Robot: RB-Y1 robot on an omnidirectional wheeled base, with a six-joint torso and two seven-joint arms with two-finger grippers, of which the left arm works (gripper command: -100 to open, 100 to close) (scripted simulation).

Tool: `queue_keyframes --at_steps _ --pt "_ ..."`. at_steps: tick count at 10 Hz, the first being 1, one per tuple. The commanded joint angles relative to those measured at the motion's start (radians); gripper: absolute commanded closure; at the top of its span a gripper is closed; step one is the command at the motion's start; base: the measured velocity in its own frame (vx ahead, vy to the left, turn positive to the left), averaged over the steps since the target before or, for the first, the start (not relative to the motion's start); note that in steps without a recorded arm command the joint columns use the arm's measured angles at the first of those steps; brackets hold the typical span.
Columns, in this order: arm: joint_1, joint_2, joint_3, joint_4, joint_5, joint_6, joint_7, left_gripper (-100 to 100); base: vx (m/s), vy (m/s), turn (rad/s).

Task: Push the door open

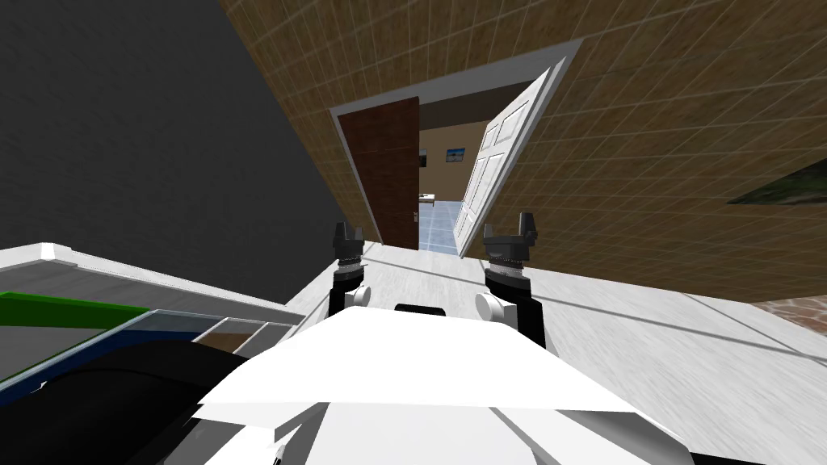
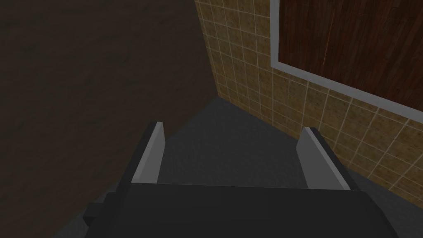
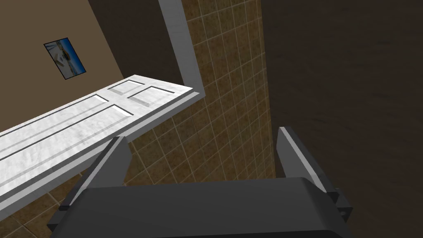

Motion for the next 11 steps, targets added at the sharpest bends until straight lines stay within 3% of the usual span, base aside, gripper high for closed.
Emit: queue_keyframes --at_steps 1,5,11 --pt "-0.012 0.011 -0.002 0.029 0.0 -0.004 0.001 -100 0.066 -0.004 0.0" --pt "-0.049 0.038 -0.01 0.124 -0.001 -0.016 0.005 -100 0.141 -0.01 0.006" --pt "-0.096 0.064 -0.02 0.244 -0.002 -0.032 0.01 -100 0.11 -0.011 0.003"
